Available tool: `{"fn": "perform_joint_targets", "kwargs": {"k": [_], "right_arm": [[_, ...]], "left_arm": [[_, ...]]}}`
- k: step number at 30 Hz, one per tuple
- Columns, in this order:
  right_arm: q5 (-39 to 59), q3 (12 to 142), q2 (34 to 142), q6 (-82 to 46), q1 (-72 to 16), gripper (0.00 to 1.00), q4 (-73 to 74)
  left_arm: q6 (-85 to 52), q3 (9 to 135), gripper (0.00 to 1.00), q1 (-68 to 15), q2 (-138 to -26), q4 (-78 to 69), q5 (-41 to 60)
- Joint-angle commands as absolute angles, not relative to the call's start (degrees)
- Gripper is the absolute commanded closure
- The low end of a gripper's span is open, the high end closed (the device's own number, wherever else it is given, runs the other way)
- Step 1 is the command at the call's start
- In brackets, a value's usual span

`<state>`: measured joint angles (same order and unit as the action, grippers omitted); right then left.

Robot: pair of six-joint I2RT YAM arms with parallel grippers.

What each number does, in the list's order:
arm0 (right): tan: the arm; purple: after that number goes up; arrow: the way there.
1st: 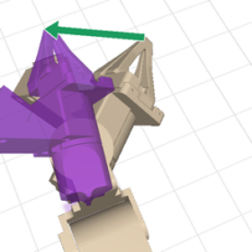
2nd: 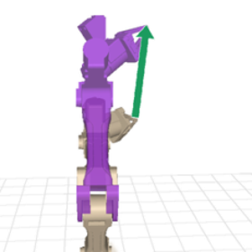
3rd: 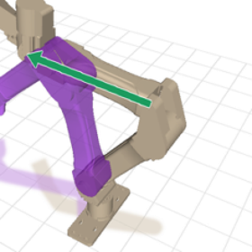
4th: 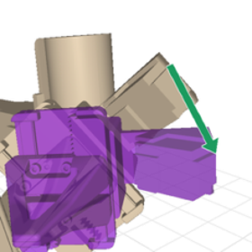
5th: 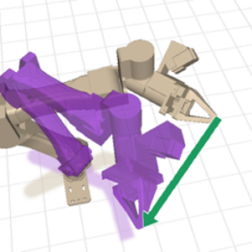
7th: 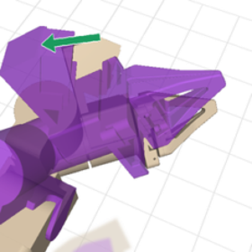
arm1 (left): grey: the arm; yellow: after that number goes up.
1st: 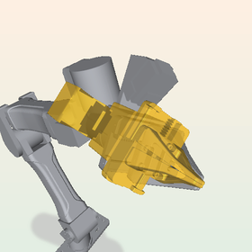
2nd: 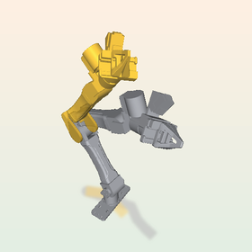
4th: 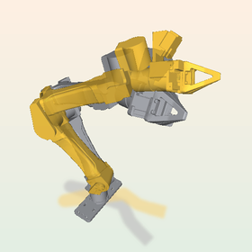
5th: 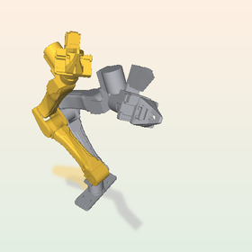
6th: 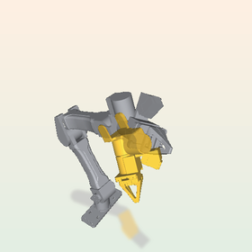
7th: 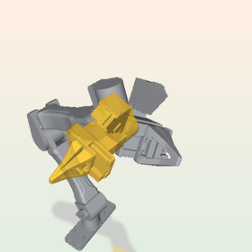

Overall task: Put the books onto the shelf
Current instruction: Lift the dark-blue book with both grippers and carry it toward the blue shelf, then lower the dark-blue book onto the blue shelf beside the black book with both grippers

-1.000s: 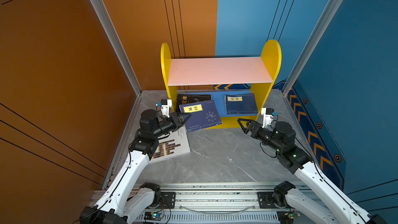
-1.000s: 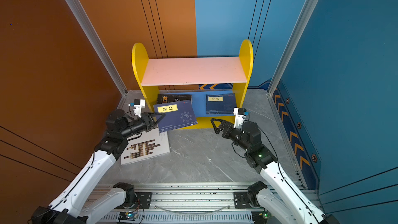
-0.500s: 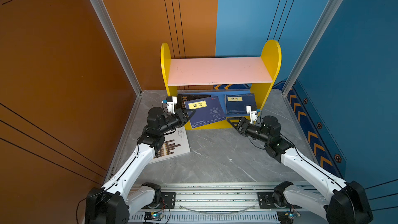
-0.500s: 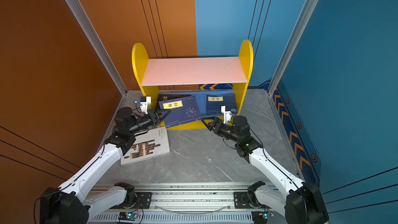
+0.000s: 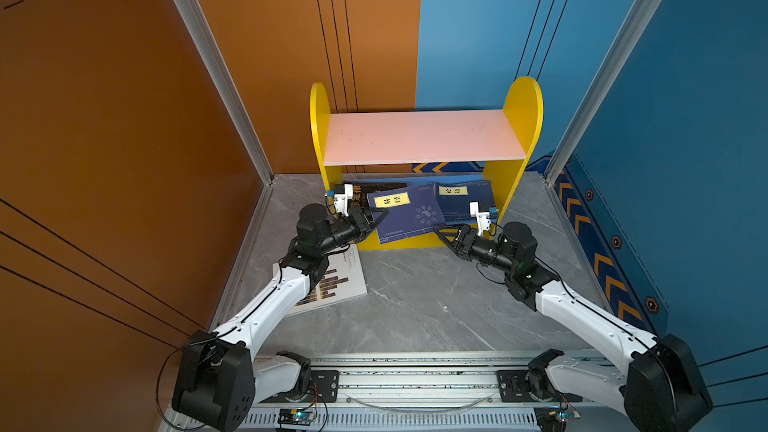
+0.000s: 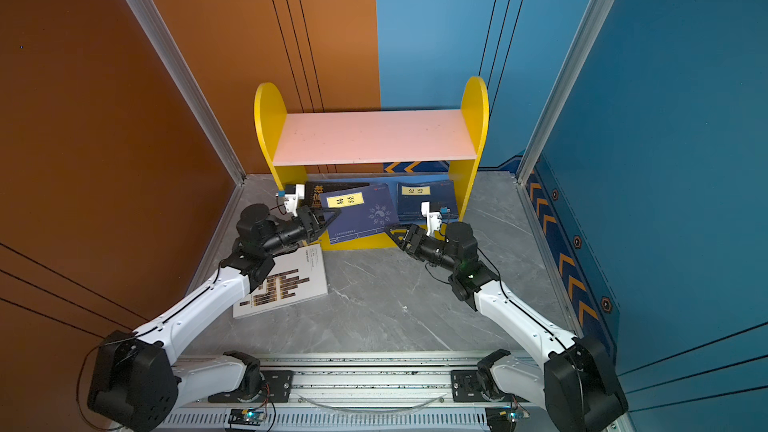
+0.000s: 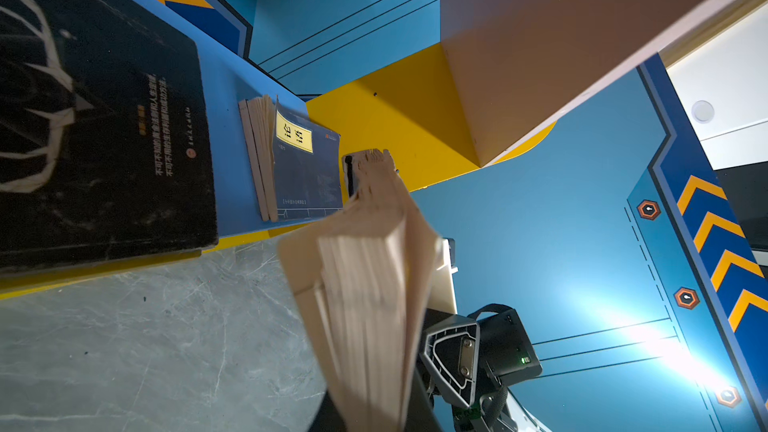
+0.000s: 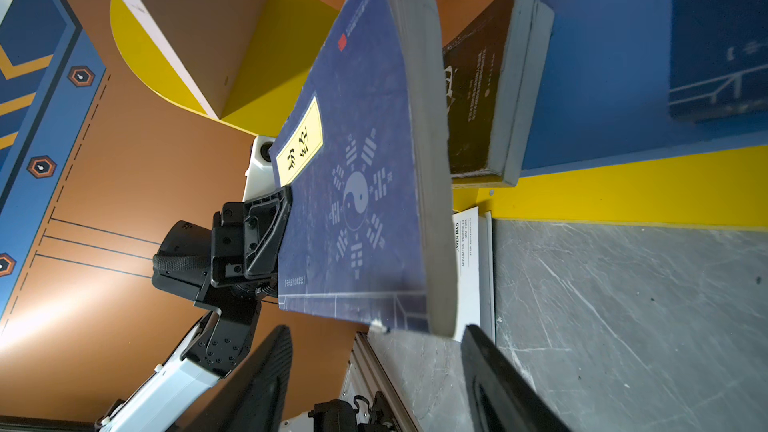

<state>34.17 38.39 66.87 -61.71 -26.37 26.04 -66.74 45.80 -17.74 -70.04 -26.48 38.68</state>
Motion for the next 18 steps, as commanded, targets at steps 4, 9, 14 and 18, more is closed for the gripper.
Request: {"fn": "perform_joint_targets", "kwargs": {"k": [4,9,14,18], "right_arm": [[33.67,38.90,68.80,-63.98,-26.63,0.44,31.55],[33.04,39.21,68.78,-64.16,-26.52,0.48,31.10],[31.02,38.25,67.11,-63.90,-25.45,0.47,28.25],[28.56,37.87,63.96,-62.23,-23.55,0.37,21.83]], "left_arm": [[-67.40,48.01,0.94,-19.35,-70.37,-31.16,40.19],[-67.19,47.99,0.94,-19.76,-71.24,-31.37,39.91],[-66.76,49.47,0.94,-20.08,-73.30,-31.82,39.86],[-66.19,52.07,0.94,-20.83,-76.37,-31.82,40.10]]}}
